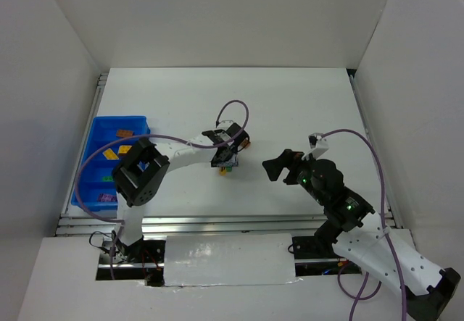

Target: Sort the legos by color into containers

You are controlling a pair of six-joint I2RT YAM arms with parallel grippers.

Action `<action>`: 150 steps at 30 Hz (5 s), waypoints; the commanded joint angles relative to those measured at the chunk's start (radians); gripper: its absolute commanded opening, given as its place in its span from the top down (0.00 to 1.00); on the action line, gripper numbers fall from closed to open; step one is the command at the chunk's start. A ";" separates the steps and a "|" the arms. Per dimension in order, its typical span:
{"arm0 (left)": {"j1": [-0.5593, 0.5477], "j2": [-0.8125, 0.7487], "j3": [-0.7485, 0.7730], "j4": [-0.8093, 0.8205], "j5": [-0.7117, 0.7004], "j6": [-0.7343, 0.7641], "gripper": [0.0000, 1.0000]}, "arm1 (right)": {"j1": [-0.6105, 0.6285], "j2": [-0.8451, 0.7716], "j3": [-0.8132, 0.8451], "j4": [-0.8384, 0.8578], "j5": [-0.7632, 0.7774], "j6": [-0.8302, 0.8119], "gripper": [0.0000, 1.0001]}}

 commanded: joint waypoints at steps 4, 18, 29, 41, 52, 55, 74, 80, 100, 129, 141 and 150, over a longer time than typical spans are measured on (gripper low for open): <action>-0.020 -0.205 -0.152 0.201 0.056 0.106 1.00 | -0.008 0.041 0.007 0.026 -0.015 0.025 0.00; -0.044 -0.851 -0.664 0.777 0.608 0.770 1.00 | -0.120 0.225 0.400 -0.220 -0.522 -0.027 0.08; -0.216 -0.922 -0.548 0.582 0.549 0.996 1.00 | -0.114 0.342 0.431 -0.324 -0.676 -0.018 0.20; -0.273 -0.834 -0.477 0.555 0.486 1.043 1.00 | -0.031 0.346 0.394 -0.270 -0.759 -0.010 0.21; -0.282 -0.833 -0.464 0.599 0.541 1.017 1.00 | 0.017 0.345 0.363 -0.267 -0.512 -0.018 0.24; -0.287 -0.836 -0.467 0.602 0.538 1.016 1.00 | 0.017 0.360 0.368 -0.283 -0.485 -0.026 0.25; -0.297 -0.807 -0.440 0.625 0.492 0.974 0.60 | 0.041 0.345 0.298 -0.038 -0.822 -0.065 1.00; -0.297 -0.819 -0.438 0.604 0.518 0.974 0.34 | 0.041 0.263 0.235 0.056 -0.825 -0.157 1.00; -0.294 -0.991 -0.461 0.430 0.452 0.918 0.00 | -0.092 0.211 0.205 0.162 -0.563 -0.194 1.00; 0.074 -0.917 -0.393 0.550 1.256 0.424 0.00 | -0.216 0.395 0.333 0.358 -1.425 -0.214 1.00; 0.014 -0.862 -0.349 0.521 1.175 0.453 0.36 | -0.169 0.440 0.369 0.286 -1.345 -0.276 1.00; 0.014 -0.840 -0.330 0.499 1.170 0.471 0.43 | -0.157 0.451 0.388 0.210 -1.336 -0.322 1.00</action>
